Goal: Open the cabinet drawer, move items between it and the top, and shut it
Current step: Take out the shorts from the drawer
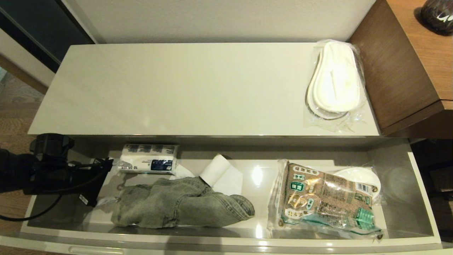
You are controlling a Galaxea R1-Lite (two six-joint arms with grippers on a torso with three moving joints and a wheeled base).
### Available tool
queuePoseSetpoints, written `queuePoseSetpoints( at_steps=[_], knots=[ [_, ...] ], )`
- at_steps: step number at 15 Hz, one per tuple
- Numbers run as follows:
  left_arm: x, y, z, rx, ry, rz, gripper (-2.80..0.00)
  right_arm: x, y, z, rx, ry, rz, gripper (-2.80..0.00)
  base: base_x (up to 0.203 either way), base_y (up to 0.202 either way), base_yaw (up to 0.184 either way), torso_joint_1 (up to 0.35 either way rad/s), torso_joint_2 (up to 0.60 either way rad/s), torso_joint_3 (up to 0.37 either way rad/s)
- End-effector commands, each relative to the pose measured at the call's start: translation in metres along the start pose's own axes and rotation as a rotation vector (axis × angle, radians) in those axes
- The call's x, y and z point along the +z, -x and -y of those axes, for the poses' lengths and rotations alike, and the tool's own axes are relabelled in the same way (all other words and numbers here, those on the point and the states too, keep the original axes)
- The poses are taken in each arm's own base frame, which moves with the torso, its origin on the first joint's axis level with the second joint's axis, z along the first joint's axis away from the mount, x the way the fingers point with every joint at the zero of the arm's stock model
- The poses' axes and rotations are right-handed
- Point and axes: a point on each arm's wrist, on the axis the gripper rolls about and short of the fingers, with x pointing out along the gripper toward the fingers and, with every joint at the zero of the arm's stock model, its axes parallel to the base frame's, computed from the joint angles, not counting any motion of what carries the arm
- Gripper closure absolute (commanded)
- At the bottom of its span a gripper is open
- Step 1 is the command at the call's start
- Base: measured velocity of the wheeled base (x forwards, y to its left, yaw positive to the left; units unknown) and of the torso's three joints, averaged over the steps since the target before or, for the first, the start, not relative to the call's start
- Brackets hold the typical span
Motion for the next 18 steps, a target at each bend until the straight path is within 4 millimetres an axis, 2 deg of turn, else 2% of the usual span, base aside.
queuePoseSetpoints(
  at_steps=[1,3,10,14,18],
  knots=[
    [0.001,-0.002,0.000,0.006,0.007,0.005,-2.80,0.000,0.000,0.000,0.001,0.001,0.000,0.00,0.000,0.000,0.000,0.000,0.00,0.000],
    [0.001,0.000,0.001,0.012,0.006,0.018,-2.80,0.000,0.000,0.000,0.001,0.001,0.000,0.00,0.000,0.000,0.000,0.000,0.00,0.000],
    [0.005,-0.021,-0.014,0.137,0.038,0.044,-2.80,0.000,0.000,0.000,0.001,0.001,0.000,0.00,0.000,0.000,0.000,0.000,0.00,0.000],
    [-0.016,-0.046,-0.014,0.260,-0.086,0.049,-2.80,0.000,0.000,0.000,0.001,0.001,0.000,0.00,0.000,0.000,0.000,0.000,0.00,0.000],
    [-0.024,-0.059,-0.017,0.293,-0.113,0.025,-2.80,0.000,0.000,0.000,0.001,0.001,-0.001,0.00,0.000,0.000,0.000,0.000,0.00,0.000]
  ],
)
